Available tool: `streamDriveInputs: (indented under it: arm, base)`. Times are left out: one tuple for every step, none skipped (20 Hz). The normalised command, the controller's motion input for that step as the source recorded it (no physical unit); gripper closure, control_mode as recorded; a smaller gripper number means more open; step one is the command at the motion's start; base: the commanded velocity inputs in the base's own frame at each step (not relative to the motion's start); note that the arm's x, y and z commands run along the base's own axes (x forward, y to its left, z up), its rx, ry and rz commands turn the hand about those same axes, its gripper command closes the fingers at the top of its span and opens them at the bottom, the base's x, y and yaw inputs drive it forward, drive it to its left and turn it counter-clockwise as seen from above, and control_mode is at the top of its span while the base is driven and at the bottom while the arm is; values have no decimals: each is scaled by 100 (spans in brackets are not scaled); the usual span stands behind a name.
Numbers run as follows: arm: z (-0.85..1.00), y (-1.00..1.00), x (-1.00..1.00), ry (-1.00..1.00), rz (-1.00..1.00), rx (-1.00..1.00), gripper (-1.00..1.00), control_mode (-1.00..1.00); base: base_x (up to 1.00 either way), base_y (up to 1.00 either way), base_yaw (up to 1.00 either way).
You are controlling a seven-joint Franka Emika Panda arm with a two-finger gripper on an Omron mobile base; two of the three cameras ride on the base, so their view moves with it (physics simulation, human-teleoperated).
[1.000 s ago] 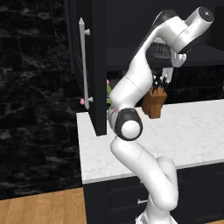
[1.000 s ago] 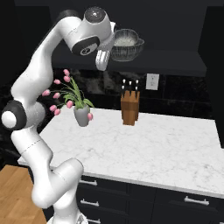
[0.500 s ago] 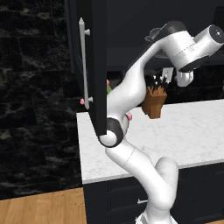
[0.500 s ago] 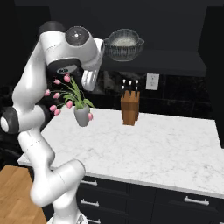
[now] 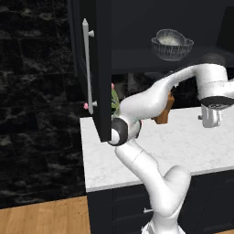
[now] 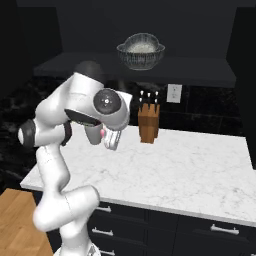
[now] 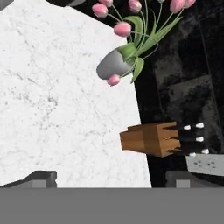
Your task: Pick up the bowls on the counter and stack them on top of one another in the open cabinet. Place the smaller bowl on top of the larger bowl.
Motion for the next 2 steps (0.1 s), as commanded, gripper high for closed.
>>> streamDriveInputs:
  arm:
    - [-80, -49, -85, 0, 0, 0, -100, -100]
    - [-78, -51, -74, 0, 0, 0, -100, -100]
  base:
    - [0, 0, 0]
    - [0, 0, 0]
